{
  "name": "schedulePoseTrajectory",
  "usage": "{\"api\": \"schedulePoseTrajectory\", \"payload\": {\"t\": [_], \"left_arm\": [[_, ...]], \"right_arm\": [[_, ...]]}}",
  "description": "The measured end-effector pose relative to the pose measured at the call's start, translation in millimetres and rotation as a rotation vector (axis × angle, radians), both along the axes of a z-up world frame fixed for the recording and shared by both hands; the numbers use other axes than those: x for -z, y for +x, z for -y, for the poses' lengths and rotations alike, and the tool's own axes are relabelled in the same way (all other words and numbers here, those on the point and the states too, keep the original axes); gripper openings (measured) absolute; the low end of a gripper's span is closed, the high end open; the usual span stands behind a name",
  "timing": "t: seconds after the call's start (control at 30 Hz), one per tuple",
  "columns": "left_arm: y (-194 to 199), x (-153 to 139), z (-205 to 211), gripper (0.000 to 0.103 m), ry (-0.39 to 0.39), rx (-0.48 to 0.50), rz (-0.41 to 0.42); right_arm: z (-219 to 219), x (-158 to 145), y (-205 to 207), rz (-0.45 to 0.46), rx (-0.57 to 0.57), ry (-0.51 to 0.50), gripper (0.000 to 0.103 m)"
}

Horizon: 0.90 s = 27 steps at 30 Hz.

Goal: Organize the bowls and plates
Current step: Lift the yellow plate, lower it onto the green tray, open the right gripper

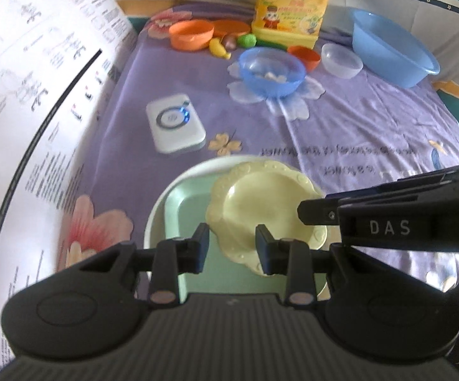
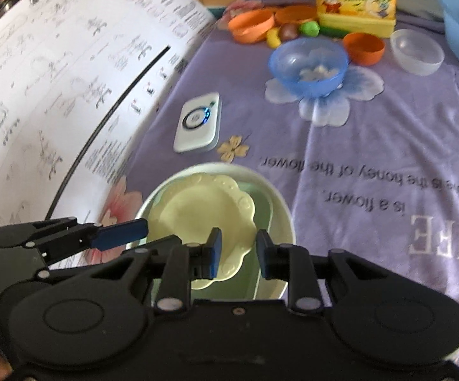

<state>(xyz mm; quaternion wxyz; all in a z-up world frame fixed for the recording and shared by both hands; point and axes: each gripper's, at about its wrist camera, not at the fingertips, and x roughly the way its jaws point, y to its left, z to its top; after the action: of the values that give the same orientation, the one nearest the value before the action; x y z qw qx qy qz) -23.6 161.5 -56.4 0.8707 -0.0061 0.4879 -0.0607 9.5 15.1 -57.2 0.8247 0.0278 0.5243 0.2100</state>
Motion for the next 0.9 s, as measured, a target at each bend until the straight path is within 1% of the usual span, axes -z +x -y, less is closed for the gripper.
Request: {"api": "schedulePoseTrajectory", "payload": {"t": [0.17,0.67,0.7,0.77,0.83,0.87,0.9], "left_arm": [[-1,13,-7,0.031,-0.008,0.002,-0.029],[2,27,-17,0.031,-0.017,-0.003,-0.063],[3,28,-17,0.031,-0.017,-0.003,-0.065],[3,28,-17,0.035,-0.012,-0.007,-0.065],[2,27,-18,0.053,-0.008,-0.016,-0.058],[1,26,-19,0.058,-0.014,-0.020,-0.045],[-1,22,-20,0.065,-0.014,-0.032,-0.025]], "right_arm": [[-9,14,-2,-0.023,-0.014,-0.026,0.024],[-19,27,2,-0.057,-0.038,-0.038,0.024],[-19,27,2,-0.059,-0.041,-0.035,0.026],[-18,27,2,-0.060,-0.043,-0.027,0.026],[-17,25,2,-0.058,-0.041,-0.016,0.039],[-15,23,2,-0.058,-0.042,0.002,0.054],[-14,20,1,-0.056,-0.040,0.018,0.069]]}}
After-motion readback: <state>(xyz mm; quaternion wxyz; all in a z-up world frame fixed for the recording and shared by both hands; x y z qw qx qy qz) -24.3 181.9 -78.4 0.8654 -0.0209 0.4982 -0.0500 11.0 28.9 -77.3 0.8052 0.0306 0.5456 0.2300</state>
